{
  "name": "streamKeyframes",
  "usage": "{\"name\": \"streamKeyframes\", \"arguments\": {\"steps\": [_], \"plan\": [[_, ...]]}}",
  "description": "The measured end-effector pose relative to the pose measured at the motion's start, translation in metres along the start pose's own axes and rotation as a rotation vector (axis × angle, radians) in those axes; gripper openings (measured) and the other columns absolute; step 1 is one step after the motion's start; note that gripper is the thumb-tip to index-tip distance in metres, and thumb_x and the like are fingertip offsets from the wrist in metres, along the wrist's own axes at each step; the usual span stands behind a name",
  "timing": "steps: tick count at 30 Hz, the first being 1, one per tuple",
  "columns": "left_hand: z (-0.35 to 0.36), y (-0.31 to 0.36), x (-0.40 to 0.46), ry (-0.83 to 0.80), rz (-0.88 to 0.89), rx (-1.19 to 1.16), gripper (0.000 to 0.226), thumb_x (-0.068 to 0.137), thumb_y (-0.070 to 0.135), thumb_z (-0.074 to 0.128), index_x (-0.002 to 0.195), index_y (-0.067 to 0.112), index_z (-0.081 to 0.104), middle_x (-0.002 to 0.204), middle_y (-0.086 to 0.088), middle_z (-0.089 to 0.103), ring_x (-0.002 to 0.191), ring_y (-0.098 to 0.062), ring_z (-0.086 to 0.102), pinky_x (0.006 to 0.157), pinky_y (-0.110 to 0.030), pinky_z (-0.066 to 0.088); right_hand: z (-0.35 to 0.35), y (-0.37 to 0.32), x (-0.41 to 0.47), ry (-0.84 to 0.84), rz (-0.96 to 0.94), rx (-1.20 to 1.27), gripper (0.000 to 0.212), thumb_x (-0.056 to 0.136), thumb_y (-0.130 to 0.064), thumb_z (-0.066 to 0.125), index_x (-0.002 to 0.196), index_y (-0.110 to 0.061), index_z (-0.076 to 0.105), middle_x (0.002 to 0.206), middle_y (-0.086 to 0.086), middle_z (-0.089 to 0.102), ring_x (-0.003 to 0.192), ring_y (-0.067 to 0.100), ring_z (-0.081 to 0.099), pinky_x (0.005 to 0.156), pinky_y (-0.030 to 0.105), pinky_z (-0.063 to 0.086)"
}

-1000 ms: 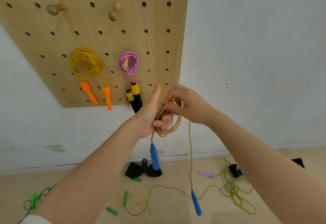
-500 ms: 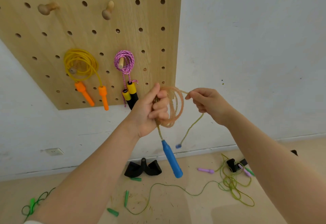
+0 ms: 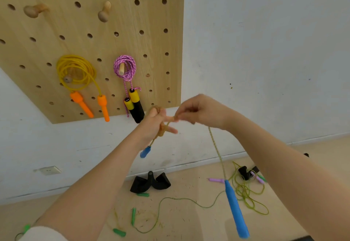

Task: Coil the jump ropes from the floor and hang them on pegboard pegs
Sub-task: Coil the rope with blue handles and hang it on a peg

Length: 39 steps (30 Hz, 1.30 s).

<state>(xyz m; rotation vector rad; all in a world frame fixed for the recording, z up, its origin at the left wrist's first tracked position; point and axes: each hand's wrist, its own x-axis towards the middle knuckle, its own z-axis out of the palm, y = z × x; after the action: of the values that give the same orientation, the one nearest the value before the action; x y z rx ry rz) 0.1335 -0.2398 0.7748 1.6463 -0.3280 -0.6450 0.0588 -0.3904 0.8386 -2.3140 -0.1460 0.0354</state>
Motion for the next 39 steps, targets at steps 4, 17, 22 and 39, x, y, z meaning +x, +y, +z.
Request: {"name": "streamKeyframes", "arguments": {"steps": [4, 17, 22, 39], "plan": [[0.018, 0.017, -0.015, -0.302, 0.04, -0.338, 0.035, 0.1, 0.035, 0.027, 0.076, 0.014, 0.04, 0.04, 0.006, 0.031, 0.031, -0.007, 0.021, 0.044, -0.021, 0.032, -0.007, 0.02, 0.01, 0.367, 0.066, 0.267, 0.008, 0.084, -0.019, 0.066, 0.077, -0.014, 0.069, 0.062, -0.004, 0.054, 0.059, 0.007, 0.045, 0.06, 0.018, 0.037], [0.009, 0.036, 0.017, 0.275, 0.086, -0.595, 0.032, 0.101, 0.029, 0.035, 0.079, 0.01, 0.049, 0.056, 0.003, 0.052, 0.032, -0.006, 0.025, 0.051, -0.023, 0.042, 0.016, 0.008, -0.001, -0.372, 0.223, -0.083, 0.033, 0.095, -0.02, 0.046, 0.128, -0.023, 0.048, 0.064, -0.002, 0.056, 0.051, 0.012, 0.04, 0.051, 0.02, 0.036], [0.012, 0.026, 0.019, 0.205, 0.062, -0.149, 0.025, 0.101, 0.03, 0.033, 0.105, 0.011, 0.048, 0.068, 0.004, 0.071, 0.04, -0.008, 0.052, 0.075, -0.037, 0.052, 0.001, -0.005, 0.005, -0.227, -0.004, -0.301, 0.02, 0.09, -0.017, 0.056, 0.102, -0.009, 0.07, 0.059, -0.008, 0.055, 0.053, -0.004, 0.05, 0.058, 0.007, 0.037], [0.013, 0.067, -0.005, -0.195, -0.117, 0.004, 0.061, 0.091, 0.059, 0.036, 0.061, 0.008, 0.052, 0.039, 0.0, 0.046, 0.028, -0.006, 0.035, 0.036, -0.018, 0.04, 0.005, 0.012, 0.009, 0.044, -0.049, 0.331, 0.018, 0.085, -0.013, 0.065, 0.095, -0.028, 0.061, 0.069, -0.009, 0.066, 0.064, 0.002, 0.059, 0.065, 0.016, 0.05]]}}
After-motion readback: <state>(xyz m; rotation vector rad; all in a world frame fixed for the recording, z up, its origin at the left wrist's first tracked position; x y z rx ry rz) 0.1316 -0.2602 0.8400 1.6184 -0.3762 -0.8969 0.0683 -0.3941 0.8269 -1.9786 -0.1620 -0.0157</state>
